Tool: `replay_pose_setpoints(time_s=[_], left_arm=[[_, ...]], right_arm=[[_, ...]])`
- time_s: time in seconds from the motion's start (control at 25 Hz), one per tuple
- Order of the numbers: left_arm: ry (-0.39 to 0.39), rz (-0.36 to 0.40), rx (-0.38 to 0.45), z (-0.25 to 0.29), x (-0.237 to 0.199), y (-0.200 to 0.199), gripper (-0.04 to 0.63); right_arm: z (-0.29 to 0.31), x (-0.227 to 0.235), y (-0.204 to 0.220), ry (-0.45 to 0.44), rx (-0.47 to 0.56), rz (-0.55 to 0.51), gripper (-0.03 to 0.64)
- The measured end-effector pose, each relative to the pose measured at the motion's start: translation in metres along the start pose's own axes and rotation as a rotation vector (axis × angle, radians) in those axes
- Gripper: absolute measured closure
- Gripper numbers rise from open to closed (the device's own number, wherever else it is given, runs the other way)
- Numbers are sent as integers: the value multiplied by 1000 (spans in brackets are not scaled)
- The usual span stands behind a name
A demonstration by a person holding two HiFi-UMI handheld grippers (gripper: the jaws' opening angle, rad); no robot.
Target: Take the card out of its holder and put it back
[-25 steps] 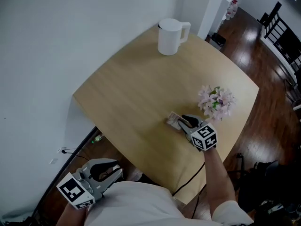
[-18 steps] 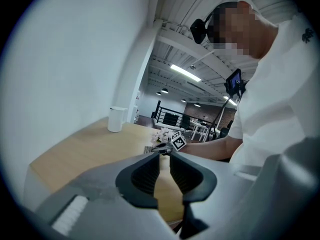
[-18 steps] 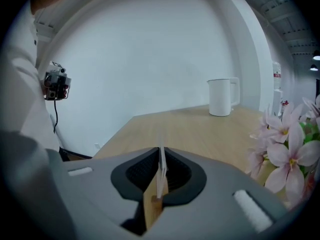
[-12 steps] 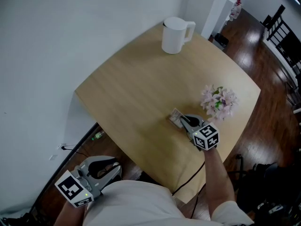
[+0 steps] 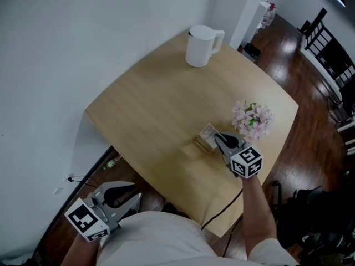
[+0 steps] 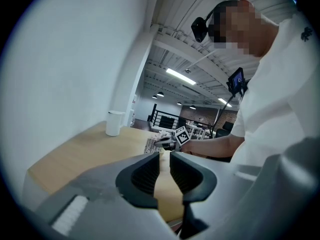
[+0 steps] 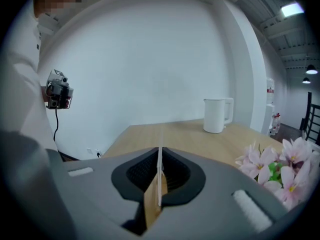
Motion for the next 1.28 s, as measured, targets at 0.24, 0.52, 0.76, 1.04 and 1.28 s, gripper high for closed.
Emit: replay_pose_setpoints(time_s=[0.24,0.52,0.76,1.04,1.28], left_arm=[[57,26,20,-22,-13,-1,523],[126,51,36,-64,-32,8,523],[169,77,44,-106,-52,23,523],[203,95,35,-159,-75,41,523],[241,106,12,-188,-88,56,523]], right_arm=[[-17,-28,-39,59,28,-49,595],[-29,-103,-81,87,30,-83,595],[-28,-187,-109,90,35,-106,595],[-29,-293,-132,73,48,-81,595],[-36,-374,-146,68,57,-63,595]])
Point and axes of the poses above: the fingertips, and each gripper's own axes: z forward along the fingers, x to its right, y out of its underside, the point moved 9 cm from there along -z, backward along the fingers, and after that the axes turned 10 degrees about -z, right-handed, at the moved point
